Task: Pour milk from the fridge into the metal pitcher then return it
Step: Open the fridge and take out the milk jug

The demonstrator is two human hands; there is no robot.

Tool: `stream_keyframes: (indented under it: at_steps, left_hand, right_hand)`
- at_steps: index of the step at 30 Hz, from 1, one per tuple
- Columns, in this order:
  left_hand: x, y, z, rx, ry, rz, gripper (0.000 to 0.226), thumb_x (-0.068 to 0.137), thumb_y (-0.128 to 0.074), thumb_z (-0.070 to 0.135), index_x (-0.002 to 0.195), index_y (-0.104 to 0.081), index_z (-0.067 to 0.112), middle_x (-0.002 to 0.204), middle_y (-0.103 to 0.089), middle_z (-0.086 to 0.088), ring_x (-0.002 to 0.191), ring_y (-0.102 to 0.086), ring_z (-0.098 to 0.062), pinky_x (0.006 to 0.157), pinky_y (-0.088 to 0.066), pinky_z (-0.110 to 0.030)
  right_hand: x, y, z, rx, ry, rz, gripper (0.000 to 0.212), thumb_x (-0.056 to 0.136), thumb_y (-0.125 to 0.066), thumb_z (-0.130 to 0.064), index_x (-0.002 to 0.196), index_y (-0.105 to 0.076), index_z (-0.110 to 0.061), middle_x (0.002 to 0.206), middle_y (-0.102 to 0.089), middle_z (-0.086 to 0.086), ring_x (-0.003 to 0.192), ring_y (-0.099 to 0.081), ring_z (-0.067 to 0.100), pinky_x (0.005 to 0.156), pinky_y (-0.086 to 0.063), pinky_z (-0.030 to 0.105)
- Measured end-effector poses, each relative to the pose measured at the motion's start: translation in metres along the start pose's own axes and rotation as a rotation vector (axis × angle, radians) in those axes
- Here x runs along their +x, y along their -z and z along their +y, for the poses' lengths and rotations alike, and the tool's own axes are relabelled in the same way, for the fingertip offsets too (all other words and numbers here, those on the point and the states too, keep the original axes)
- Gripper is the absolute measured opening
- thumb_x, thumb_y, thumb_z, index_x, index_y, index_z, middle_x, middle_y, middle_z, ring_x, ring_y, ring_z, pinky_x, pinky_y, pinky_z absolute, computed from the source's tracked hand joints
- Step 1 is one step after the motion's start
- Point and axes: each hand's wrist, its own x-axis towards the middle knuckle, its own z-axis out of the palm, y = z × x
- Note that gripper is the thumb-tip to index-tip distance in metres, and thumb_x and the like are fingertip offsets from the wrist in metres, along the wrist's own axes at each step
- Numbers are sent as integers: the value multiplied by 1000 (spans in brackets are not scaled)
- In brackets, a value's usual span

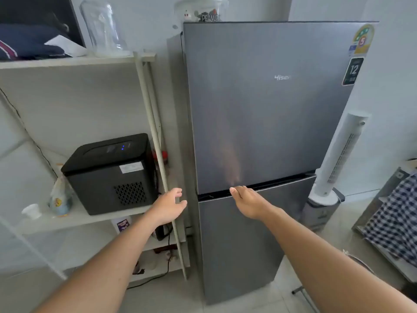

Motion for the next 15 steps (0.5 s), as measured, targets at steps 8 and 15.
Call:
stream_keyframes:
  at_steps: [8, 15]
  left_hand:
    - [38, -30, -20, -78, -56, -89, 66, 110, -63, 43, 168, -41, 23, 170, -51, 7, 157, -49, -17, 123, -46, -39]
    - [75, -61, -31, -124, -61, -64, 88, 96, -78, 61, 166, -46, 18, 161, -59, -1, 146, -60, -22, 115, -52, -39]
  right_hand:
    - [26, -49, -4, 38, -147, 30, 49, 116, -20, -67, 79, -35, -39, 90, -46, -14, 103, -50, 21, 108, -47, 57]
    - [44, -64, -20, 149, -328, 95, 78, 110, -13, -79, 89, -62, -21, 112, -56, -10, 128, -50, 23, 123, -35, 61]
